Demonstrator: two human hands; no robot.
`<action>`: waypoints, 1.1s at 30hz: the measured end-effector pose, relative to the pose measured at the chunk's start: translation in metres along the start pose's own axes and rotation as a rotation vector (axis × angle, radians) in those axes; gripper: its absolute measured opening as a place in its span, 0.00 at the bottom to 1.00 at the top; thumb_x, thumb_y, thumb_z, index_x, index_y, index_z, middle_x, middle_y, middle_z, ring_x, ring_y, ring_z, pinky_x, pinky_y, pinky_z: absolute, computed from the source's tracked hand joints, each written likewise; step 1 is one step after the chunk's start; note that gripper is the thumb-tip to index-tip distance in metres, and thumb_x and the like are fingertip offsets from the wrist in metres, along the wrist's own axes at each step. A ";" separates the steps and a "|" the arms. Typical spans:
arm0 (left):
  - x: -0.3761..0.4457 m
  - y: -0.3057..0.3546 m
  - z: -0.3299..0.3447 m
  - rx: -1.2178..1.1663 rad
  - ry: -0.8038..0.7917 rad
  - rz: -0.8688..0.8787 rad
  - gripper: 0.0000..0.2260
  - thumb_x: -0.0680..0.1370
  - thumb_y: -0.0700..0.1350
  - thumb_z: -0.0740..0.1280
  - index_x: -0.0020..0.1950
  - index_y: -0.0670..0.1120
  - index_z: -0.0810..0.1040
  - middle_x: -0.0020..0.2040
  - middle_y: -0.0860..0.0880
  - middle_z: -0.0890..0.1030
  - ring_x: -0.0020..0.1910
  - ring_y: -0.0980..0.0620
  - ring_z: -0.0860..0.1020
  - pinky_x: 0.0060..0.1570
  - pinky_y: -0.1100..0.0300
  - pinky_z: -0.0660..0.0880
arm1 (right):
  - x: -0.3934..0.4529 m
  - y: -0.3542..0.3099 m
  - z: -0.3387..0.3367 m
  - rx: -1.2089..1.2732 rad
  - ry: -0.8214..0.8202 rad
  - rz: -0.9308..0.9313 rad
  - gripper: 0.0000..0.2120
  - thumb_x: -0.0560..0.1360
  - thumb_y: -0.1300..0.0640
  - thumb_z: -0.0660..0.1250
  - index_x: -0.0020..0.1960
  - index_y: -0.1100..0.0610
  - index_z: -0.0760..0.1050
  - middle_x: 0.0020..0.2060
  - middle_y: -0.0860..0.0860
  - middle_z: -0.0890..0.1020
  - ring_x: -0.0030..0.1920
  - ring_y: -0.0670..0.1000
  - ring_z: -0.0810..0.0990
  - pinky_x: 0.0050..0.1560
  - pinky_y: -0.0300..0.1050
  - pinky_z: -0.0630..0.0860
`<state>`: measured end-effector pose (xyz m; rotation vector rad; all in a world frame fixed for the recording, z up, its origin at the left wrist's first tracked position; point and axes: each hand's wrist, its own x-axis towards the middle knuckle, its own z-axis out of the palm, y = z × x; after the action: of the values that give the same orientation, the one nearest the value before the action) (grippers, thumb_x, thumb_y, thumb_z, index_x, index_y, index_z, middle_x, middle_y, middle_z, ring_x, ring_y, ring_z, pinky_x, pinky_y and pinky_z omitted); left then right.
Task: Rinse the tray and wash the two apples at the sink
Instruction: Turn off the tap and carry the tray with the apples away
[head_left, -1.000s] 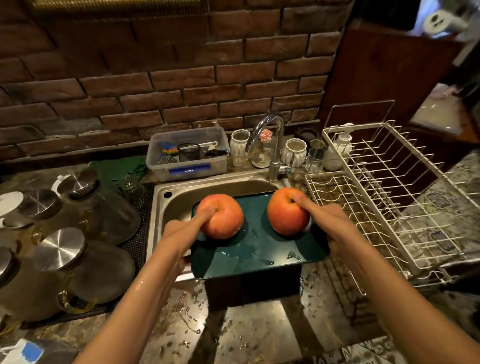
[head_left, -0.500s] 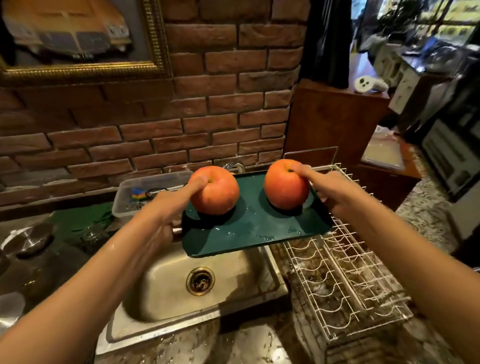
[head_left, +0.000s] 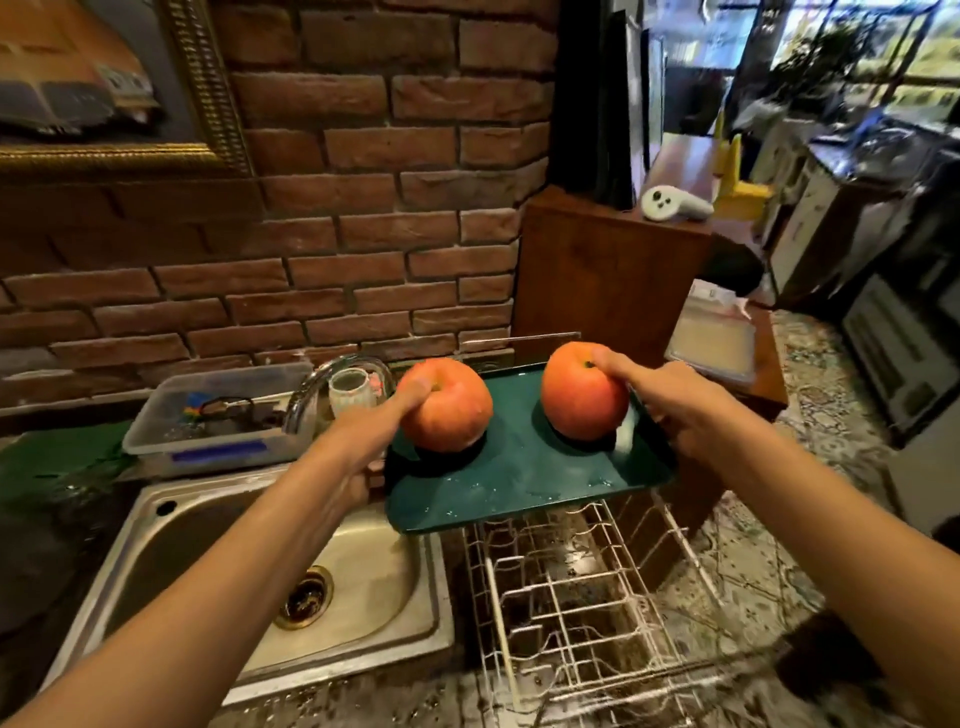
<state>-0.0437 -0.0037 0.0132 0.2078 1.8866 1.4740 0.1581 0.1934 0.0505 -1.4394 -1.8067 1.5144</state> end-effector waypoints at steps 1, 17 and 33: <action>0.002 -0.001 0.009 0.008 0.011 -0.004 0.37 0.68 0.65 0.74 0.67 0.42 0.76 0.56 0.42 0.79 0.47 0.44 0.79 0.36 0.57 0.74 | 0.004 0.003 -0.006 0.002 0.000 0.003 0.46 0.69 0.35 0.72 0.75 0.63 0.63 0.72 0.61 0.69 0.68 0.62 0.70 0.53 0.53 0.65; 0.026 -0.009 0.063 0.078 0.068 -0.056 0.40 0.66 0.65 0.76 0.69 0.41 0.74 0.62 0.40 0.78 0.57 0.39 0.78 0.55 0.46 0.78 | 0.066 0.043 -0.032 -0.005 -0.064 0.094 0.43 0.67 0.33 0.73 0.66 0.66 0.71 0.59 0.61 0.76 0.56 0.62 0.76 0.51 0.55 0.76; 0.039 -0.009 0.060 0.095 0.044 -0.067 0.56 0.48 0.74 0.73 0.69 0.43 0.73 0.62 0.41 0.79 0.58 0.40 0.78 0.58 0.44 0.78 | 0.077 0.049 -0.028 -0.058 -0.074 0.093 0.42 0.69 0.32 0.70 0.67 0.64 0.71 0.60 0.61 0.76 0.48 0.57 0.76 0.35 0.47 0.71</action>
<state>-0.0322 0.0610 -0.0176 0.1557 1.9822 1.3554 0.1709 0.2685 -0.0066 -1.5335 -1.8645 1.5926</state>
